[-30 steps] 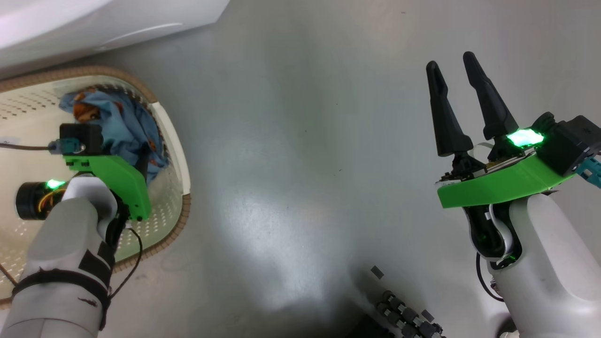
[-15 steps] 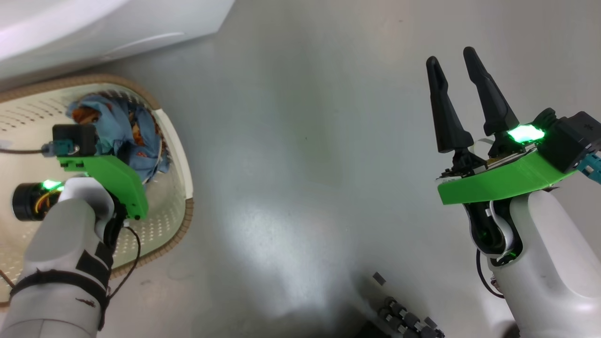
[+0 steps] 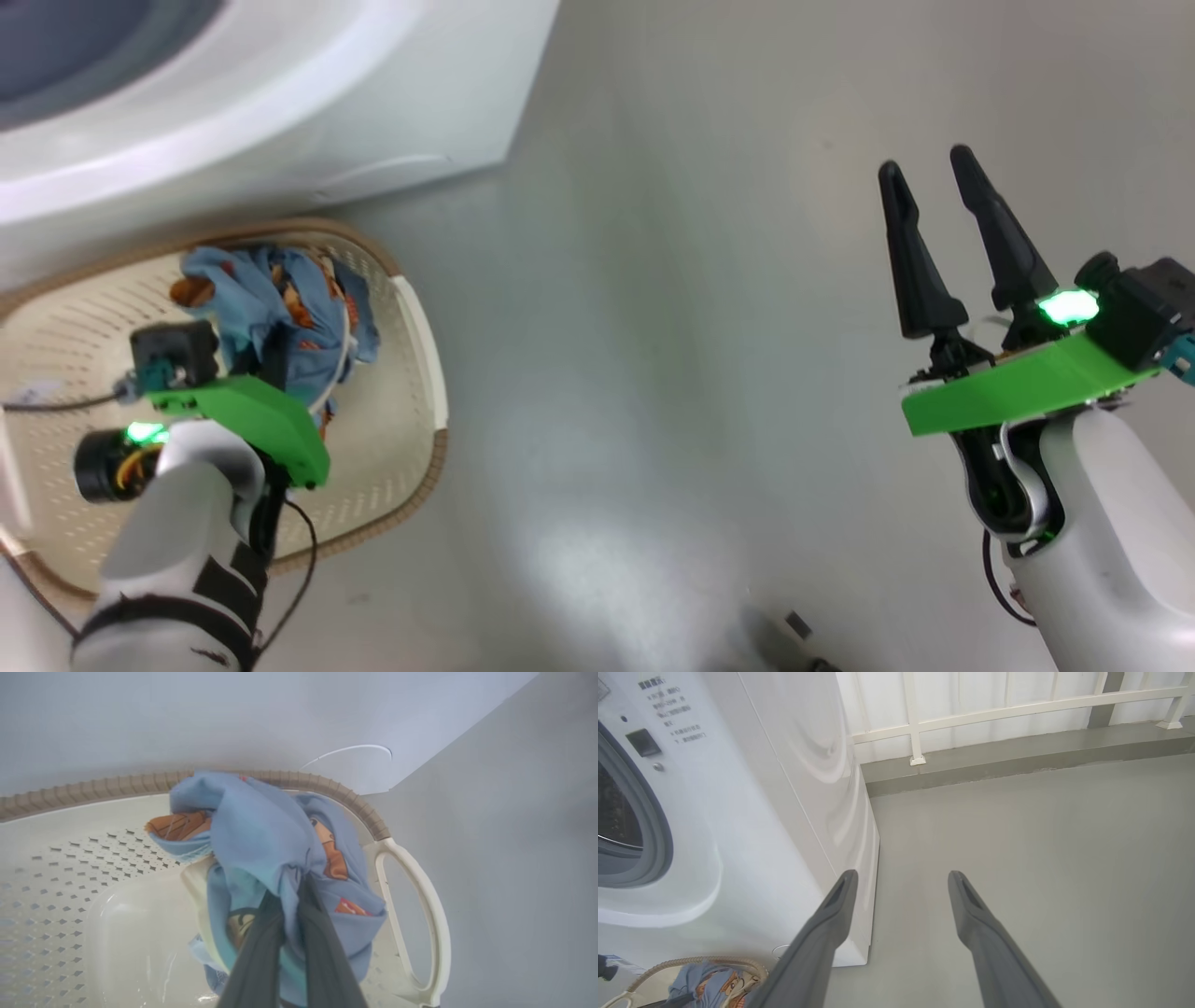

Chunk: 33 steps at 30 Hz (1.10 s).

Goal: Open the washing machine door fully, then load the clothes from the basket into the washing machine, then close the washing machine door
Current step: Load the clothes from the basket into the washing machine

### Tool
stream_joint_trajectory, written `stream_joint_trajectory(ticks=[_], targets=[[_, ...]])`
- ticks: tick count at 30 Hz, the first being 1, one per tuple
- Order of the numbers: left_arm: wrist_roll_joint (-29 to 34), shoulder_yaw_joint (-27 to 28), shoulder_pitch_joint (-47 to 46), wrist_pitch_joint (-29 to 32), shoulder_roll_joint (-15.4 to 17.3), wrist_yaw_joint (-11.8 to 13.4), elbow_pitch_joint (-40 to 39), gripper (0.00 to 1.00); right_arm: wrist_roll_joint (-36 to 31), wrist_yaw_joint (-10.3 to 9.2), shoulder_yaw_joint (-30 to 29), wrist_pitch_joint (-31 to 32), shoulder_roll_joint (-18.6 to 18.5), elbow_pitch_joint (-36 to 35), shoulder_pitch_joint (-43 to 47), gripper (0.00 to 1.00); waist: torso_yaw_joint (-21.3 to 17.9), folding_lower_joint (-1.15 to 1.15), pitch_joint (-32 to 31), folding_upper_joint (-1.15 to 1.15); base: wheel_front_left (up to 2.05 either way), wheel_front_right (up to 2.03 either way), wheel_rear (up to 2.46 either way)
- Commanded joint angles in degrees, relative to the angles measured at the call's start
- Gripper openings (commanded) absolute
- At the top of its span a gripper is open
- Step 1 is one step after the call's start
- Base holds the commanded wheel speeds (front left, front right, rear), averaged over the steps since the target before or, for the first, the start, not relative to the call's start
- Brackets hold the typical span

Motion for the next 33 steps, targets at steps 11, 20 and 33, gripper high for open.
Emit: stream_joint_trajectory(ticks=[11,20,33], targets=[[-2.28,1.95,10.35,-2.12,1.16,-0.2,-12.17,0.0,0.1,0.25,-0.78,-0.45,-3.06,0.06,7.69,1.0,7.44,0.0,-13.93,0.0,0.0,0.0,0.0],[0.46,5.63,18.22,-2.13,0.9,0.57,-25.08,0.0,-0.13,0.25,-1.35,-0.45,-4.49,0.7,11.04,1.0,10.01,0.0,-19.77,0.0,0.0,0.0,0.0],[4.81,11.41,31.53,-2.13,-1.4,2.3,-43.42,0.0,-0.34,0.25,-1.68,-0.45,-5.78,1.41,16.62,1.0,11.75,0.0,-27.71,0.0,0.0,0.0,0.0]])
